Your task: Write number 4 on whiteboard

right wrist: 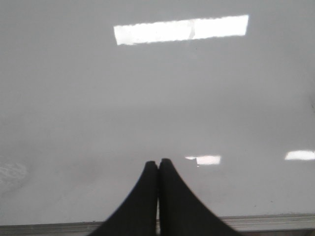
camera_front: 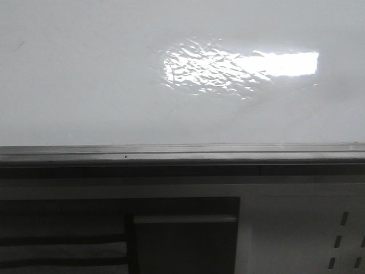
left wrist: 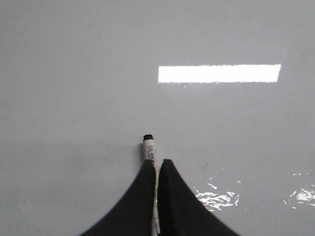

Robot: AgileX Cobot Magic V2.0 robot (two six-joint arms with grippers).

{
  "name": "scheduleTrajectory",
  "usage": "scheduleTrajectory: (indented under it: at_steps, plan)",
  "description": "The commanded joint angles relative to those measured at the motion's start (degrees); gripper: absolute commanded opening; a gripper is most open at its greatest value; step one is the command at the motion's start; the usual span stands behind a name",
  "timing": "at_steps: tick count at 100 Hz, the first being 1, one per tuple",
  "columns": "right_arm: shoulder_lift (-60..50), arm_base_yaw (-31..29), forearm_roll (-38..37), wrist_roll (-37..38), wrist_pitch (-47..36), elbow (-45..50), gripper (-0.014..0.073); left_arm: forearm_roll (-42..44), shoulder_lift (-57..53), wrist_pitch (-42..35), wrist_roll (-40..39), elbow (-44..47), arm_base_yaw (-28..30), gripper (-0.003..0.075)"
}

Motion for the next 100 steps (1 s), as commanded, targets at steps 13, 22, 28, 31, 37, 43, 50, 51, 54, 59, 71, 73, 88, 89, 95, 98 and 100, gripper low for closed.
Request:
scheduleTrajectory:
  at_steps: [13,22,28,31,37,43,50,51,54,59,71,73,88,89,95,98,100]
  plan:
    - [3.5,-0.3,-0.3,-0.4,-3.0,-3.1,-0.0072,-0.7,4.6,-3.0,-0.4,-2.5,-0.6,-0.002]
    - [3.5,-0.3,-0.3,-0.4,-2.8,-3.1,-0.0072,-0.7,5.0,-3.0,-0.4,-2.3,-0.6,-0.002]
    - [3.5,-0.3,-0.3,-0.4,-2.6,-3.1,-0.0072,-0.7,5.0,-2.6,-0.4,-2.3,-0.6,-0.002]
    - [3.5,-0.3,-0.3,-0.4,-2.4,-3.1,-0.0072,-0.7,5.0,-2.6,-0.4,-2.3,-0.6,-0.002]
    - [3.5,-0.3,-0.3,-0.4,-2.4,-3.1,-0.0072,-0.7,5.0,-2.6,-0.4,-2.3,-0.6,-0.002]
    - [3.5,-0.3,-0.3,-0.4,-2.3,-3.1,-0.0072,-0.7,5.0,-2.6,-0.4,-2.3,-0.6,-0.002]
    - [3.5,-0.3,-0.3,-0.4,-2.6,-3.1,-0.0072,-0.7,5.0,-2.6,-0.4,-2.3,-0.6,-0.002]
    - [3.5,-0.3,-0.3,-0.4,-2.6,-3.1,-0.0072,-0.7,5.0,-2.6,-0.4,-2.3,-0.6,-0.002]
    - [3.5,-0.3,-0.6,-0.4,-2.6,-3.1,-0.0072,-0.7,5.0,-2.6,-0.4,-2.3,-0.6,-0.002]
    - [3.5,-0.3,-1.0,-0.4,-2.8,-3.1,-0.0069,-0.7,5.0,-2.6,-0.4,-2.3,-0.6,-0.002]
    - [3.6,-0.3,-3.1,-0.4,-2.8,-3.1,0.0037,1.1,5.0,-3.2,-0.4,-2.3,-0.6,-0.0004]
    - [3.7,-0.3,-3.5,-0.4,-2.8,-3.1,0.0057,1.4,5.0,-3.2,-0.4,-2.3,-0.6,0.0006]
    - [3.7,-0.3,-5.9,-0.4,-2.9,-3.1,0.0254,4.0,5.0,-3.1,-0.4,-2.3,-0.6,0.0274]
    - [3.7,-0.3,-5.9,-0.4,-2.9,-3.1,0.0265,4.3,5.0,-3.1,-0.4,-2.3,-0.6,0.029]
    - [3.7,-0.3,-5.9,-0.4,-2.3,-3.1,0.0294,5.1,5.0,-3.3,-0.4,-2.3,-0.6,0.0426]
    - [3.7,-0.3,-5.9,-0.4,-2.3,-3.1,0.0296,5.1,5.0,-3.3,-0.4,-2.3,-0.6,0.0482]
    - [3.7,-0.3,-5.9,-0.4,-2.0,-3.1,0.0294,5.1,5.0,-3.3,-0.4,-2.3,-0.6,0.0507]
